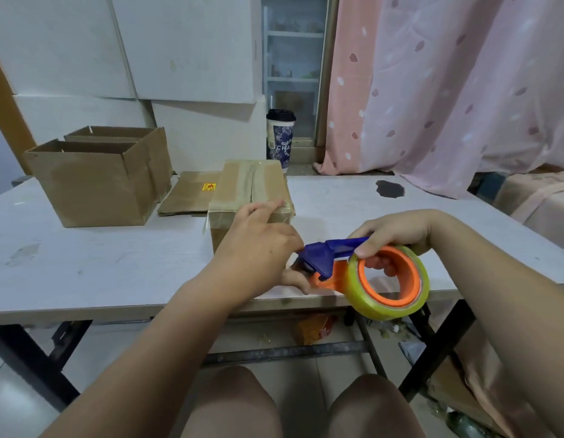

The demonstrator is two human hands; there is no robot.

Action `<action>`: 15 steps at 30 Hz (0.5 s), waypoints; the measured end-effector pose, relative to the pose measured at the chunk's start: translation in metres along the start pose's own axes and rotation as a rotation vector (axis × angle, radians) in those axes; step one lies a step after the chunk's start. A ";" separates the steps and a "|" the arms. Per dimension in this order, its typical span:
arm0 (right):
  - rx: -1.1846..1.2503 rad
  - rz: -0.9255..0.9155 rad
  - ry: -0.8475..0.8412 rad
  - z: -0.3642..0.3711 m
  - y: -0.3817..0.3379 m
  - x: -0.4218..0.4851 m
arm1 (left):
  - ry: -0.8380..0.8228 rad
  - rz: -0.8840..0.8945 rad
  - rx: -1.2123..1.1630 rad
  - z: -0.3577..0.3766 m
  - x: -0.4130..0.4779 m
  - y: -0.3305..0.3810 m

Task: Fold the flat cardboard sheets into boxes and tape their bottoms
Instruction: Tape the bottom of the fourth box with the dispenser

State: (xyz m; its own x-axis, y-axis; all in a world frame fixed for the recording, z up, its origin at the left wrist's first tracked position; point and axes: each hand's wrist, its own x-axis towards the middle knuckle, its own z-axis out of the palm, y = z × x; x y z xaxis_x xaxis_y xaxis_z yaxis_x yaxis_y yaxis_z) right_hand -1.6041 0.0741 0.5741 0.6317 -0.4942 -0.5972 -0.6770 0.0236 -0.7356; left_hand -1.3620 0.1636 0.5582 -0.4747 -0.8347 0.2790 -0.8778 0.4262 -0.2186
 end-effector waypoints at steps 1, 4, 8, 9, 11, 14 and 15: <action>0.043 0.005 -0.040 -0.002 0.002 0.002 | -0.028 0.007 -0.018 -0.003 0.001 -0.002; 0.161 0.055 -0.115 -0.005 0.007 0.004 | -0.069 0.034 -0.049 -0.010 0.004 -0.009; 0.323 0.098 -0.131 -0.010 0.010 0.006 | -0.017 0.012 -0.207 -0.014 0.003 -0.016; 0.345 0.104 -0.131 -0.011 0.012 0.006 | 0.009 -0.008 -0.262 -0.014 0.002 -0.019; 0.378 0.116 -0.127 -0.013 0.018 0.005 | 0.061 -0.040 -0.355 -0.014 0.001 -0.022; 0.458 0.104 -0.117 -0.015 0.029 0.004 | 0.110 -0.040 -0.356 -0.012 -0.001 -0.024; 0.477 0.092 -0.121 -0.015 0.032 0.004 | 0.123 -0.037 -0.352 -0.011 -0.002 -0.024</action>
State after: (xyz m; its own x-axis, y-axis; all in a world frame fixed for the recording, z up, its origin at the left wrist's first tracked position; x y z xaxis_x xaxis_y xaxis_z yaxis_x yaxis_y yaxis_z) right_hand -1.6289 0.0593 0.5530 0.6358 -0.3677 -0.6786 -0.5020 0.4708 -0.7255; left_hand -1.3412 0.1586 0.5732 -0.4278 -0.8128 0.3954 -0.8524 0.5083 0.1226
